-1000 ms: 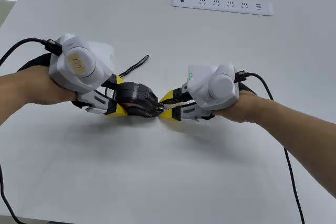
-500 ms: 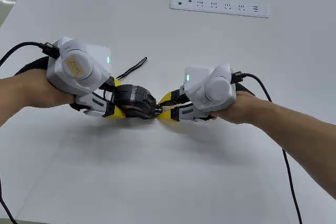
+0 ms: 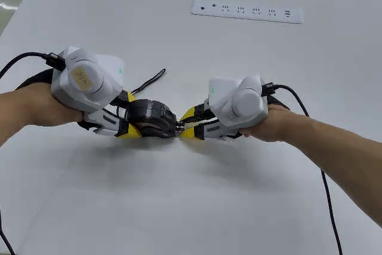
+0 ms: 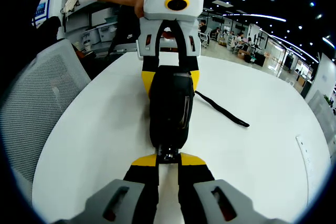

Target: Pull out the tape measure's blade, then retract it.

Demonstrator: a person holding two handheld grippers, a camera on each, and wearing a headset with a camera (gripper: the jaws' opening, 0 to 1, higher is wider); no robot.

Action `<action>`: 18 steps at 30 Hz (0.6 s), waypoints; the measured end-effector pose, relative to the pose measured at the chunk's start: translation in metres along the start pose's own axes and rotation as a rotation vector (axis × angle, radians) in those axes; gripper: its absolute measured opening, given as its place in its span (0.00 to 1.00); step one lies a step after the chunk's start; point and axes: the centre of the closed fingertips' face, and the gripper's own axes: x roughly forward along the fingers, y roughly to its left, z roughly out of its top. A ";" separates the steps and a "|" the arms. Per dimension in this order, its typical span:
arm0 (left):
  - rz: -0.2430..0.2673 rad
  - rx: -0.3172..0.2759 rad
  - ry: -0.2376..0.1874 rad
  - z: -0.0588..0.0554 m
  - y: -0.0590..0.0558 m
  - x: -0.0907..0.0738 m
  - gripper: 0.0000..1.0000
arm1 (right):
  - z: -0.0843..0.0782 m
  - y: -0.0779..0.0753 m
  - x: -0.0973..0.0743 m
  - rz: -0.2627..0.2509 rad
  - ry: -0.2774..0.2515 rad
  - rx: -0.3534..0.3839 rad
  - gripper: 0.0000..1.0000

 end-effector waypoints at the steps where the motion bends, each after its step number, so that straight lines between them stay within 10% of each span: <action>1: 0.000 0.000 0.000 0.000 0.000 0.000 0.29 | 0.000 0.000 0.000 0.001 0.001 -0.001 0.11; 18: -0.003 0.000 -0.003 0.001 0.000 0.000 0.29 | -0.006 0.001 -0.006 0.006 0.001 0.003 0.11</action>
